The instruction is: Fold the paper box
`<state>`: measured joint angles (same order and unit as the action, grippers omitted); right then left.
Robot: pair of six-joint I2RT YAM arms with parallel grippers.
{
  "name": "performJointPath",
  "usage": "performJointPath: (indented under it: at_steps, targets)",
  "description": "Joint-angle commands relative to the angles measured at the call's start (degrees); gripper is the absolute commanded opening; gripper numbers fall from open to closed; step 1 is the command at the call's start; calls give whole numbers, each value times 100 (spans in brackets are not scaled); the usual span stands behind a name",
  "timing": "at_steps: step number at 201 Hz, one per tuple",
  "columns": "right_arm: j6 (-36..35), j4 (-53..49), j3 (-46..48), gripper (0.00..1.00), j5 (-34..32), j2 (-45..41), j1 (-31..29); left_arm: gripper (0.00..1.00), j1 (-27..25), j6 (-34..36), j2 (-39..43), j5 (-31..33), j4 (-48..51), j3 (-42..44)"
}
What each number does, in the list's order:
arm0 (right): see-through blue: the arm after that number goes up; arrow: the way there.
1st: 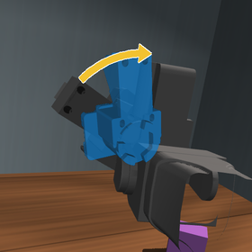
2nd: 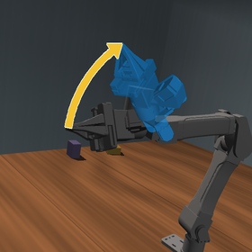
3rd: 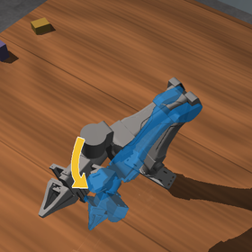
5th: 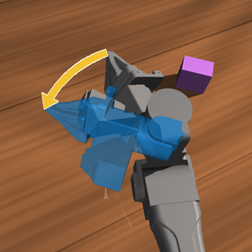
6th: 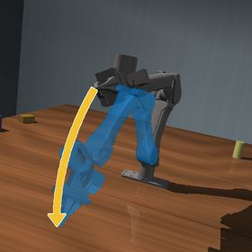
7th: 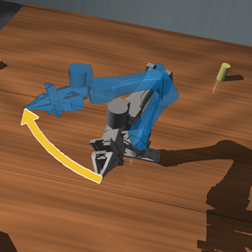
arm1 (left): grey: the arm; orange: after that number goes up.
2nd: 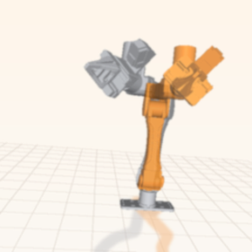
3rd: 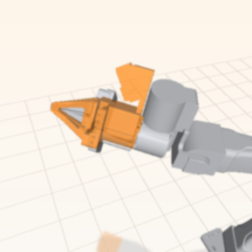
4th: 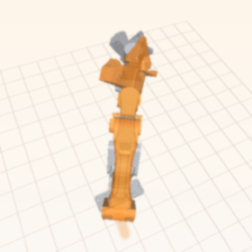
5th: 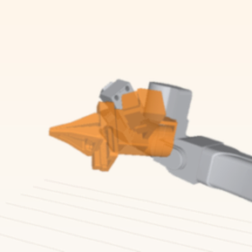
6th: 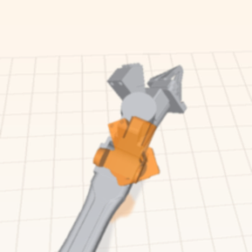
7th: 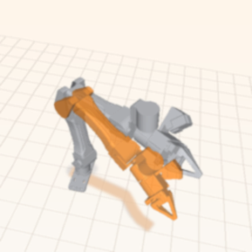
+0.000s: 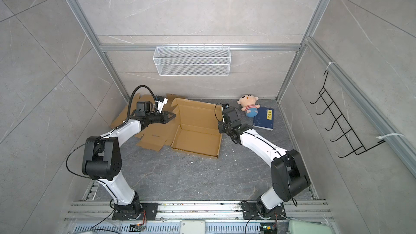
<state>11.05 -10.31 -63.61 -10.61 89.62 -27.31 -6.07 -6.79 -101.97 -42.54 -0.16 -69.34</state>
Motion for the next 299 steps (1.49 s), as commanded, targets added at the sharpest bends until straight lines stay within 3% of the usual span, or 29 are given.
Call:
performJointPath:
  at_steps: [1,55,169,234,260,299]
  targets:
    - [396,243,239,0,-439,-77,-151,1,-87,-276,50,-16,-398,261]
    - [737,739,740,0,-722,-436,-239,0,-193,-297,114,110,-485,487]
    - [944,922,595,0,-930,-421,-239,0,-515,-979,731,374,-1052,1074]
    - [1568,1213,1130,0,-1459,-616,-424,0,-1049,-1542,853,1200,-1659,1681]
    - [1710,1312,1336,0,-1658,-666,-503,0,-1125,-1856,917,1329,-2122,2039]
    - [2026,1396,1608,0,-1789,-613,-662,0,-1386,-1783,1004,1436,-2197,2333]
